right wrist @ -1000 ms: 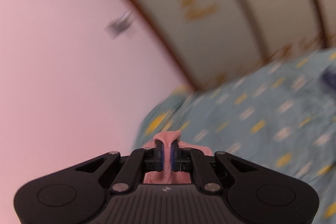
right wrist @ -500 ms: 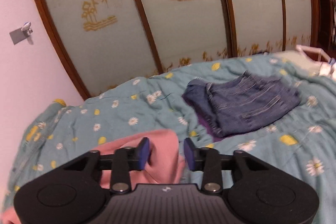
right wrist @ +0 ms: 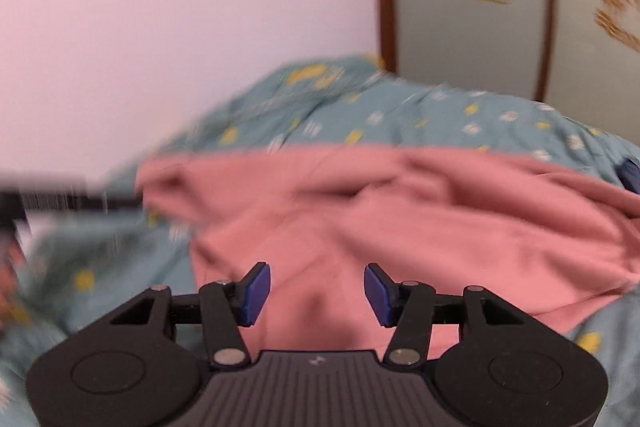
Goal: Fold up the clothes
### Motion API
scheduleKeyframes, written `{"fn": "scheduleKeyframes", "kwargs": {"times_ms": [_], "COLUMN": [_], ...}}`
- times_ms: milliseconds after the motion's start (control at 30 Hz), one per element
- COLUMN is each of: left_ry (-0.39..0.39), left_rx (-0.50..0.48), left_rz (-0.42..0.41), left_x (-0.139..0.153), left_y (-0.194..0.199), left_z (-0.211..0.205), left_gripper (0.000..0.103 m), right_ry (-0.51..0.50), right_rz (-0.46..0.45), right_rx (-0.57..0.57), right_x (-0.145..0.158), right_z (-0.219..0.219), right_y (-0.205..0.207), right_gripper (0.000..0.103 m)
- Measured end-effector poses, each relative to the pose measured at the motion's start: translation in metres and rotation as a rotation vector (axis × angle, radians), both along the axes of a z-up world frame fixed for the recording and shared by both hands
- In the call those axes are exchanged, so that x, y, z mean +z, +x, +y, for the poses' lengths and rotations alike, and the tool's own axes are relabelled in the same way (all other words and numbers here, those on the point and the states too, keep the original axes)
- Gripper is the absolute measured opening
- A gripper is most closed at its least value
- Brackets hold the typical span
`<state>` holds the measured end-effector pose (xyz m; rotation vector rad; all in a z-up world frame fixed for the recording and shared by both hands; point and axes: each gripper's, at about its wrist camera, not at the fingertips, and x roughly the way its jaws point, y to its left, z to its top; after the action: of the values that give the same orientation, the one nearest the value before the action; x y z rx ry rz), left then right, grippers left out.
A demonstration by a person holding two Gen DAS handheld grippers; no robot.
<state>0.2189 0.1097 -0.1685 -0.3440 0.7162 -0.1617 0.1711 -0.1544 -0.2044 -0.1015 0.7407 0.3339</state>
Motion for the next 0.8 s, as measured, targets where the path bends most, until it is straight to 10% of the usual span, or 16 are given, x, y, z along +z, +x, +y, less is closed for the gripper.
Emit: {"fn": "scheduleKeyframes", "kwargs": {"times_ms": [200,300,800], "left_ry": [-0.088,-0.077,0.003], "left_rx": [0.015,0.004,-0.119], "left_rz": [0.015,0.021,0.065], "left_x": [-0.003,-0.005,-0.010], "left_y": [0.003,0.005,0.001], "left_z": [0.012,0.011,-0.019], "left_gripper": [0.039,0.039,0.040], "right_ry": [-0.151,-0.261,0.064], "right_rz": [-0.065,-0.095,-0.333], "right_rx": [-0.002,-0.038,-0.394], "right_x": [-0.036,-0.038,0.119], "right_z": [0.056,0.071,-0.116], "right_y": [0.014,0.023,-0.135], "right_gripper": [0.050,0.005,0.005]}}
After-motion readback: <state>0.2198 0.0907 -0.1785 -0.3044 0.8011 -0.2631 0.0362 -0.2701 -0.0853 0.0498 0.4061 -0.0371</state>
